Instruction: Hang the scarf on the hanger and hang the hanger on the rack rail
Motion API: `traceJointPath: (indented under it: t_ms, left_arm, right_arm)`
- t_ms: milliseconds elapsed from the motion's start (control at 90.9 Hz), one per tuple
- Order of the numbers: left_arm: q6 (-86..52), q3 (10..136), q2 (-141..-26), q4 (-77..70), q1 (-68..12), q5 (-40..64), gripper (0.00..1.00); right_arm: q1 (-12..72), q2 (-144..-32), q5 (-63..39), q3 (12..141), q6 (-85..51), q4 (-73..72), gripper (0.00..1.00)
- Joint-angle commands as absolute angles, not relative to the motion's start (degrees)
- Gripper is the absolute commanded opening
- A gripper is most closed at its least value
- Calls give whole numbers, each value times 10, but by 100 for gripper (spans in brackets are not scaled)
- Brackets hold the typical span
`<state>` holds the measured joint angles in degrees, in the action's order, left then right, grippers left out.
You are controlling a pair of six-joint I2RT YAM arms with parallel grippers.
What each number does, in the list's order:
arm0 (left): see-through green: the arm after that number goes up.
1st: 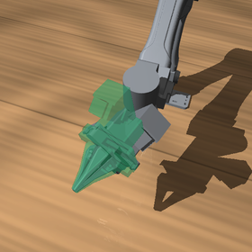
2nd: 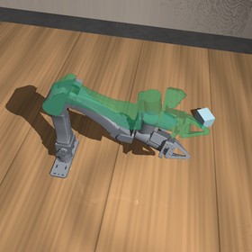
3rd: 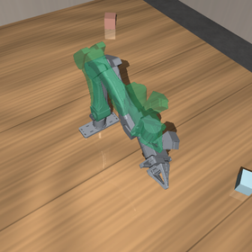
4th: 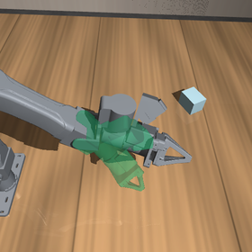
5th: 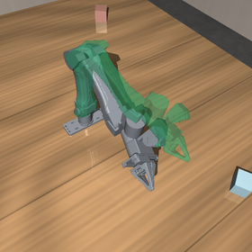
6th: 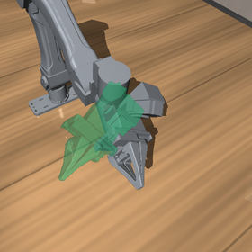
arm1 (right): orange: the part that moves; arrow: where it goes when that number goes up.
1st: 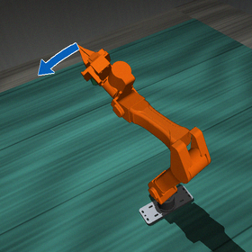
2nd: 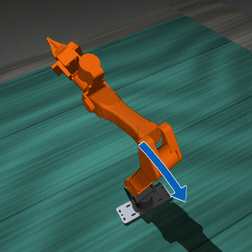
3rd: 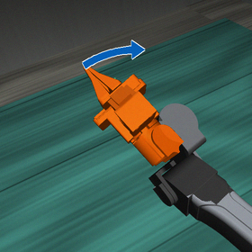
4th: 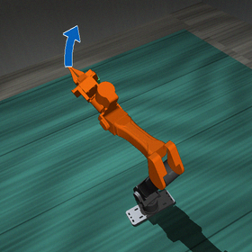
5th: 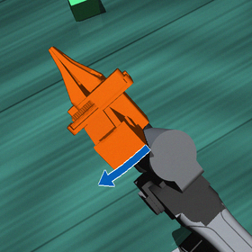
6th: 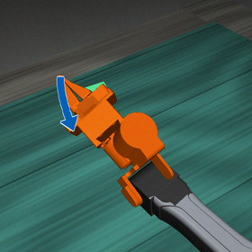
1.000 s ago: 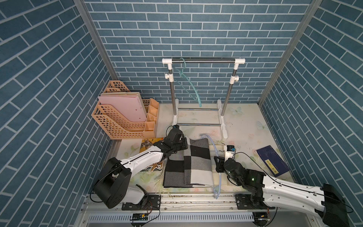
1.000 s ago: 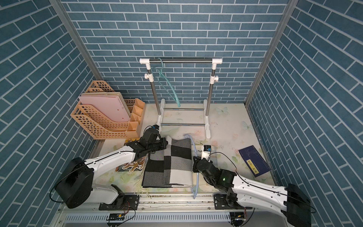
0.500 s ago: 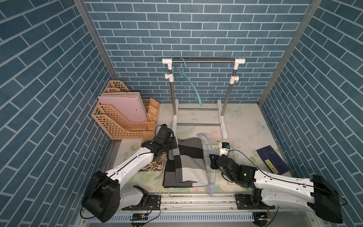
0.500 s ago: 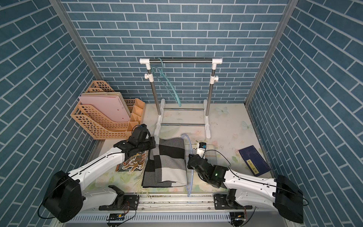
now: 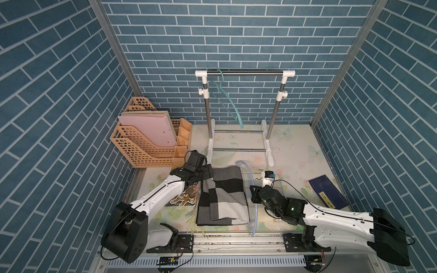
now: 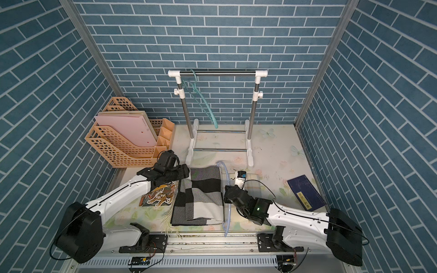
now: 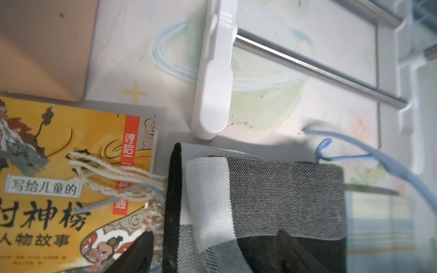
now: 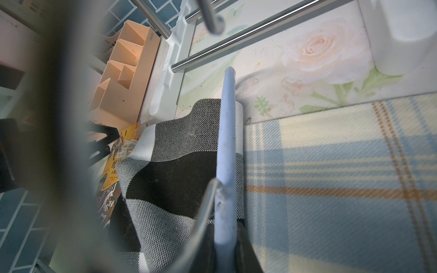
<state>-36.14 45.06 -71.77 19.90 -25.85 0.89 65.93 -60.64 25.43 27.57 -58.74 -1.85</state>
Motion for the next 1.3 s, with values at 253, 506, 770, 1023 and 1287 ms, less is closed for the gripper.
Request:
traceJointPath:
  t_ms: [253,506,770,1023,1287]
  left_arm:
    - [-526,350,-509,310,-449,-42,83]
    - [-613,305,-501,301,-567,-57,76]
    - [-629,259,-520,280,-590,-42,73]
    - [-622,228,-542,225,-590,-11,52]
    - [-609,279,-506,299,-590,-59,0]
  right_arm:
    - [657,-607,242,287,-573,-17,0]
    - [656,-621,234,296,-568,-20,0]
    - [656,-635,228,303,-565,-24,0]
    - [656,-646,222,306,-564,-30,0]
    - [656,-635,231,310,-559,-12,0]
